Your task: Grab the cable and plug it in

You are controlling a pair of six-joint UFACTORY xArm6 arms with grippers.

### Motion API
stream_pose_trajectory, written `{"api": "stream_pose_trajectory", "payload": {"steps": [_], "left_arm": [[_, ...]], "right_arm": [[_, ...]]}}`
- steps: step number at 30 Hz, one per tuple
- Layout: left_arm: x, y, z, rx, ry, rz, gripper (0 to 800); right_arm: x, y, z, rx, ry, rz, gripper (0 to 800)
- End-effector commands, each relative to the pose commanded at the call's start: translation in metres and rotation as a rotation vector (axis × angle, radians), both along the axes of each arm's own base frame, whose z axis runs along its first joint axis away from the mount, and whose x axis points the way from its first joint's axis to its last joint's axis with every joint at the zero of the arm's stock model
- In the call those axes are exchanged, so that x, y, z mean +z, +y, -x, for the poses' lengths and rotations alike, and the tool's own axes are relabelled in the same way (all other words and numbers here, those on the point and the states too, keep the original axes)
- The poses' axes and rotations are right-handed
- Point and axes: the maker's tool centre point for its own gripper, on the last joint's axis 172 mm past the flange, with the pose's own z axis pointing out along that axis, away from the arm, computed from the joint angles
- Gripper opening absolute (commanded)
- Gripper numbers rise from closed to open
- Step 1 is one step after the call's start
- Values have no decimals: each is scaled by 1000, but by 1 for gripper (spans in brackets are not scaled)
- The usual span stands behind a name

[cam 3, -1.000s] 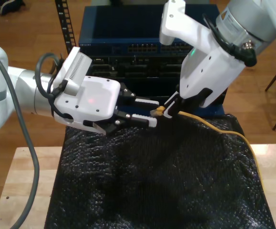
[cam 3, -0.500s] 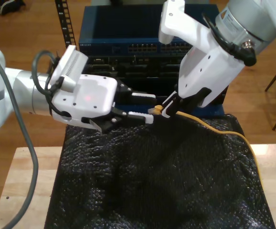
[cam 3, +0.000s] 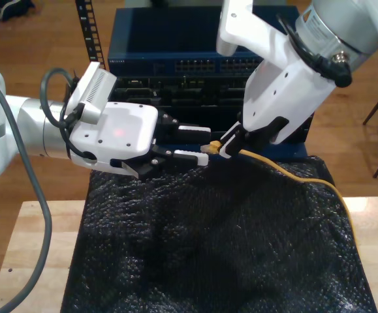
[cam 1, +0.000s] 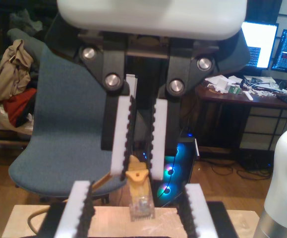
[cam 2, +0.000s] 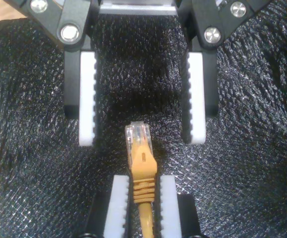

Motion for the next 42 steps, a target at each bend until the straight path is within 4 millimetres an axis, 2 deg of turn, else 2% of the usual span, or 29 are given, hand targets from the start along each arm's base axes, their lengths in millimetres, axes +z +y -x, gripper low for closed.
{"api": "stream_pose_trajectory", "payload": {"steps": [13,17,19,28,34,37,42], "left_arm": [[2,0,3,-9,-1,7,354],[2,0,3,-9,-1,7,318],[2,0,3,-10,-3,5,251],[2,-1,3,-11,-1,7,244],[1,0,4,-11,-3,6,214],[1,0,4,-11,-1,6,160],[1,0,4,-11,-3,6,156]], "right_arm": [[5,1,-2,2,-9,-3,7],[5,1,-2,1,-10,-4,7],[5,1,-2,1,-10,-2,7],[5,1,-2,1,-10,-4,7],[5,1,-2,1,-10,-2,7],[5,1,-2,-1,-10,-4,7],[5,0,-2,-1,-12,-3,7]]}}
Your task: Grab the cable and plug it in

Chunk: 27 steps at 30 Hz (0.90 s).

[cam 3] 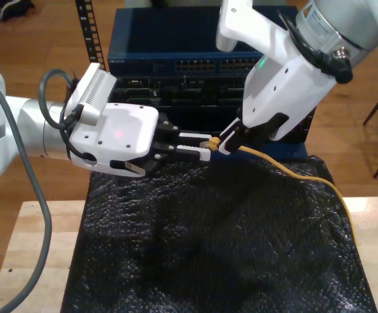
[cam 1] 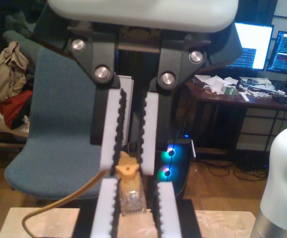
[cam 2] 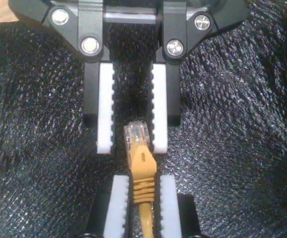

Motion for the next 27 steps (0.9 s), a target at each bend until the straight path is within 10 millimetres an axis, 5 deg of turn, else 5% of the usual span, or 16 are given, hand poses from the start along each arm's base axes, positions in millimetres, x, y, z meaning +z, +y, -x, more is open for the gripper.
{"api": "stream_pose_trajectory", "payload": {"steps": [12,16,19,27], "left_arm": [[0,0,0,0,2,0,11],[0,1,-1,2,2,-1,2],[0,1,-1,2,3,-1,2],[3,0,2,-8,6,5,2]], "right_arm": [[-2,0,1,7,1,1,100],[-3,0,2,8,4,-3,262],[-4,1,2,33,-4,-3,506],[14,-4,9,103,-88,-7,689]]}}
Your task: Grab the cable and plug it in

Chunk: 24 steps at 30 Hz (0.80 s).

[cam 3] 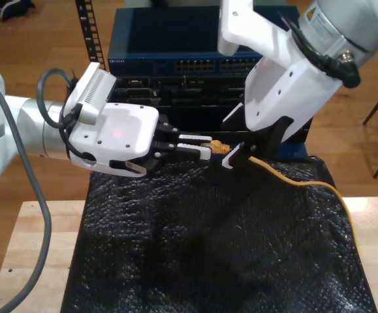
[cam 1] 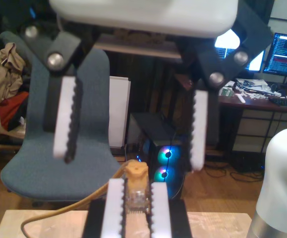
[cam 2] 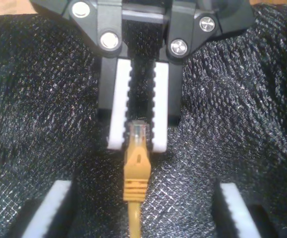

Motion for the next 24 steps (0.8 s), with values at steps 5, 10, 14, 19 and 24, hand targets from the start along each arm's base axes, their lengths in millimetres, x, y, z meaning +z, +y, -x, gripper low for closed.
{"api": "stream_pose_trajectory", "payload": {"steps": [5,10,14,19,24], "left_arm": [[-1,-1,0,-9,30,8,2],[1,-2,3,-29,130,34,2],[1,-2,5,-47,205,48,2],[6,7,-2,-36,278,93,2],[16,8,13,-103,348,128,3]], "right_arm": [[2,-5,8,43,-35,3,710],[3,-7,14,56,-51,0,786],[10,-10,18,57,-76,-6,783],[24,-18,27,78,-150,-20,783],[37,-20,30,122,-248,-35,778]]}}
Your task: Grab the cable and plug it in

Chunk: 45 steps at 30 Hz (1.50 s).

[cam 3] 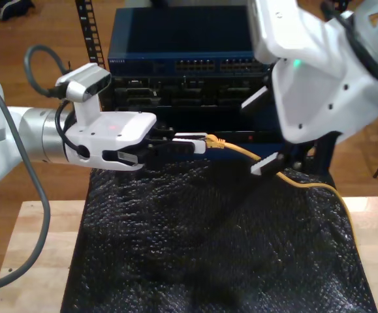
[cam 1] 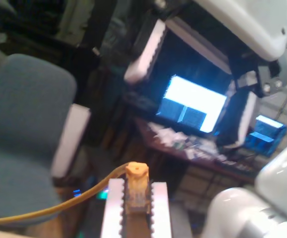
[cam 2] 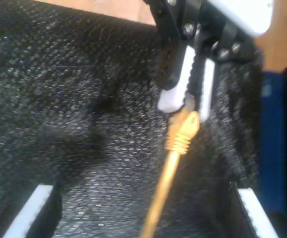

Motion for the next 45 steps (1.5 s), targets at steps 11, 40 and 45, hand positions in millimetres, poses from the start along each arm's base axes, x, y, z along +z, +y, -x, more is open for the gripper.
{"api": "stream_pose_trajectory", "payload": {"steps": [11,40,45], "left_arm": [[17,11,13,-59,61,90,3],[29,19,20,-149,205,189,3],[28,20,20,-160,232,193,3]], "right_arm": [[25,1,9,60,-192,-76,715],[15,35,22,227,-348,-179,722],[11,45,19,253,-404,-180,723]]}}
